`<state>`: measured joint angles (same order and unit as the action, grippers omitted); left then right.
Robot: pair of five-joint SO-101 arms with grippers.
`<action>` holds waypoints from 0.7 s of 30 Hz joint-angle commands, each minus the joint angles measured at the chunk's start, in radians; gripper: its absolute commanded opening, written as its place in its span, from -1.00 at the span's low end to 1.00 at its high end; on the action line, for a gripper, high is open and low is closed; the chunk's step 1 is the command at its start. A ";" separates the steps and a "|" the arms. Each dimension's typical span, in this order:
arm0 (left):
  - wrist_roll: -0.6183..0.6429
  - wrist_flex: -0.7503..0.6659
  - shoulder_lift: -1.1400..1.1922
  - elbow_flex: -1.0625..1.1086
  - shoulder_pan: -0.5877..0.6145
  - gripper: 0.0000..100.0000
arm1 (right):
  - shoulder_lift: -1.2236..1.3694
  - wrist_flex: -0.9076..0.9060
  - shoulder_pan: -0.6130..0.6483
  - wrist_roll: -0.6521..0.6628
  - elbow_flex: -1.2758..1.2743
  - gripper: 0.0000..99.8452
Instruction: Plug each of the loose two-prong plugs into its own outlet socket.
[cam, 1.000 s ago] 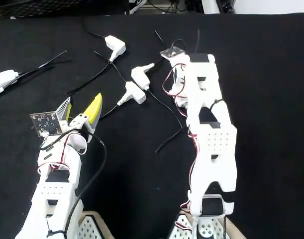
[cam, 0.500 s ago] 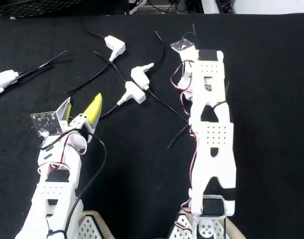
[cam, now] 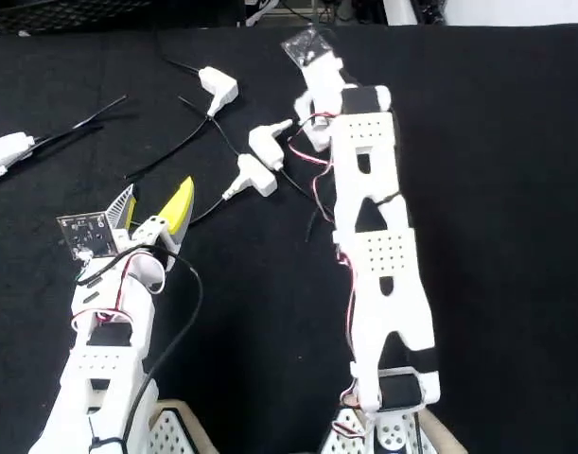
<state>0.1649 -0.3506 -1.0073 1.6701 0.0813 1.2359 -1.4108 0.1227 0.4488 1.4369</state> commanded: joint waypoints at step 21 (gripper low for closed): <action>0.011 -0.026 -0.029 0.016 0.077 -0.36 | -0.120 -0.351 -0.055 -0.213 0.226 -0.18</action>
<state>0.1649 -0.3506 -1.0196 1.6701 0.1381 1.2589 -1.7146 0.1105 0.2969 1.6118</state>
